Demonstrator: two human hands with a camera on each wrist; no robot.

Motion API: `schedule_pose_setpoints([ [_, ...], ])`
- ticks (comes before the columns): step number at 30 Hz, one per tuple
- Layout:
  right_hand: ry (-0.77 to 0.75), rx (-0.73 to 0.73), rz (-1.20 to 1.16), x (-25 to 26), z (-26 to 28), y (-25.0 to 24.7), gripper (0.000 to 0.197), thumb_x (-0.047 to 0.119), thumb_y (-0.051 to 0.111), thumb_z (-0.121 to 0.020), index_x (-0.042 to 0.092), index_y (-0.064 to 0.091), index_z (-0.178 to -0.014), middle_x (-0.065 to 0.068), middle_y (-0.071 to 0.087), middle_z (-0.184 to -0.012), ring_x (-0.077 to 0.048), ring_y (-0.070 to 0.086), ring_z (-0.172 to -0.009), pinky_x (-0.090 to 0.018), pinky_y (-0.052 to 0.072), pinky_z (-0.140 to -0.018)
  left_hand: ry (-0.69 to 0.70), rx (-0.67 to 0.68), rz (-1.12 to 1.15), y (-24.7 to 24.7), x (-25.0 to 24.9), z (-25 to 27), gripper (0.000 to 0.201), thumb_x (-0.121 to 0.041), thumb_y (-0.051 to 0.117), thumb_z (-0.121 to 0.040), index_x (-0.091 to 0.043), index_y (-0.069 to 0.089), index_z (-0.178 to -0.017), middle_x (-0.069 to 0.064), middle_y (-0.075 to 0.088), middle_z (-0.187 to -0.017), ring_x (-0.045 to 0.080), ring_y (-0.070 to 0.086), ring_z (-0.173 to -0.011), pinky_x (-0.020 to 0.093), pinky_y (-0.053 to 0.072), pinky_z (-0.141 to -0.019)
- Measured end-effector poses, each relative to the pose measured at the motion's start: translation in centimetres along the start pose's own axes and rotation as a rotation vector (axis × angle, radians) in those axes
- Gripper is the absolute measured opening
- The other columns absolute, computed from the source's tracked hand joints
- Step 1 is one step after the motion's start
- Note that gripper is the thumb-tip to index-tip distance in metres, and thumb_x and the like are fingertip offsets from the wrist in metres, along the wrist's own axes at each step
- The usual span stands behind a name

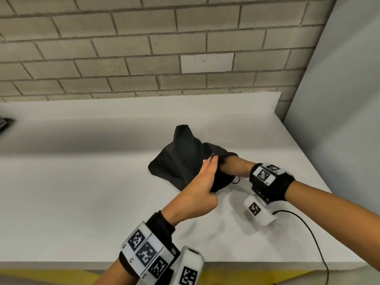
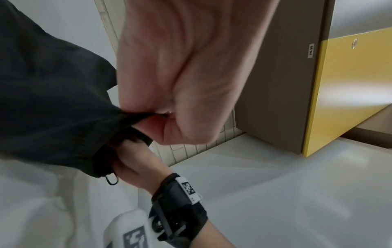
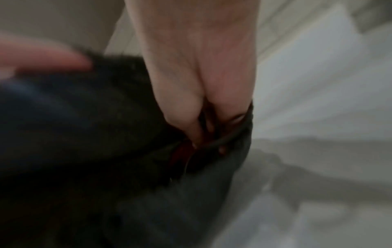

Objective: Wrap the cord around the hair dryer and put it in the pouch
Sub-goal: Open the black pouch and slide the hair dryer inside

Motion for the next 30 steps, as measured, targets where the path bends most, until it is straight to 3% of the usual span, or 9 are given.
schedule_pose_setpoints([
  [2,-0.055,-0.048,-0.078,-0.2,0.8,-1.4,0.023,0.006,0.042,-0.094,0.017,0.057,-0.081,-0.005,0.057,-0.091,-0.015,0.051,-0.08,-0.023,0.042,-0.072,0.019,-0.008,0.003,0.3,-0.3,-0.5,0.087,0.015,0.035,-0.079,-0.019,-0.004,-0.149,-0.007,-0.009,-0.159,0.011,-0.011,-0.145,0.016,0.007,-0.109],
  [5,-0.096,-0.008,0.018,-0.8,2.1,-3.5,0.018,0.005,0.04,-0.094,0.009,0.058,-0.097,0.0,0.057,-0.091,-0.018,0.053,-0.086,-0.022,0.041,-0.07,0.087,-0.035,0.016,0.1,-0.6,-1.3,0.085,0.013,0.037,-0.079,-0.023,0.005,-0.149,-0.005,-0.008,-0.159,0.015,-0.008,-0.145,0.025,0.016,-0.113],
  [8,-0.036,0.028,0.181,-3.1,3.7,-5.6,0.023,0.019,0.043,-0.096,0.009,0.058,-0.109,-0.004,0.063,-0.104,-0.023,0.058,-0.095,-0.034,0.048,-0.085,0.153,-0.061,0.022,-0.4,-0.5,-1.5,0.07,-0.002,0.049,-0.087,-0.035,0.022,-0.143,-0.005,-0.006,-0.159,0.015,0.0,-0.146,0.018,0.033,-0.101],
  [13,0.163,-0.059,0.25,-7.9,6.6,-7.8,0.014,0.024,0.047,-0.095,0.02,0.06,-0.098,0.004,0.059,-0.097,-0.017,0.052,-0.091,-0.026,0.041,-0.076,0.108,-0.04,-0.077,-1.6,1.8,-1.3,0.069,-0.033,0.066,-0.084,-0.035,0.026,-0.14,-0.013,0.0,-0.158,0.015,0.006,-0.145,0.036,0.023,-0.114],
  [17,0.208,0.017,0.258,-9.4,7.4,-5.9,0.012,0.029,0.059,-0.09,0.023,0.055,-0.099,0.0,0.063,-0.115,-0.014,0.052,-0.093,-0.017,0.041,-0.07,0.064,0.099,-0.336,-1.5,3.3,-2.2,0.095,-0.036,0.077,-0.073,-0.028,0.016,-0.146,-0.009,-0.004,-0.158,0.017,-0.012,-0.144,0.049,0.016,-0.116],
  [19,0.155,0.041,0.142,-9.1,7.5,-3.5,0.054,0.048,0.066,-0.081,0.022,0.045,-0.124,-0.001,0.049,-0.135,-0.017,0.048,-0.114,-0.025,0.041,-0.093,0.067,0.197,-0.52,-0.6,3.9,-3.4,0.114,-0.041,0.08,-0.067,-0.028,0.002,-0.148,-0.003,-0.012,-0.159,0.021,-0.021,-0.143,0.052,0.003,-0.117],
  [22,0.011,0.016,-0.031,-6.0,7.1,0.6,0.11,0.072,0.064,-0.065,0.041,-0.002,-0.147,0.002,-0.003,-0.159,-0.028,0.006,-0.146,-0.053,0.015,-0.116,0.03,0.275,-0.841,0.3,5.5,-5.5,0.131,-0.057,0.078,-0.06,-0.032,-0.019,-0.145,0.005,-0.026,-0.156,0.033,-0.032,-0.137,0.059,-0.017,-0.109],
  [25,-0.099,0.062,0.114,-3.2,5.3,4.9,0.104,0.074,0.049,-0.075,0.041,-0.019,-0.146,0.0,-0.032,-0.155,-0.03,-0.023,-0.144,-0.06,-0.005,-0.115,-0.121,0.285,-0.941,0.4,7.1,-7.6,0.13,-0.066,0.07,-0.061,-0.035,-0.028,-0.14,0.011,-0.029,-0.154,0.04,-0.034,-0.134,0.069,-0.019,-0.102],
  [30,-0.071,-0.037,0.175,-0.8,1.4,6.5,0.101,0.072,0.037,-0.082,0.022,-0.021,-0.147,-0.008,-0.03,-0.155,-0.032,-0.029,-0.142,-0.058,-0.013,-0.115,-0.213,0.308,-0.776,-0.2,8.5,-9.2,0.115,-0.041,0.068,-0.079,-0.022,-0.027,-0.141,0.009,-0.024,-0.156,0.033,-0.028,-0.139,0.071,-0.008,-0.105],
])
Point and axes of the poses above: each hand's wrist, its own z-axis away from the middle knuckle, its own y-axis out of the palm, x = y × z, the point moved 2 cm from there along -z, towards the middle knuckle
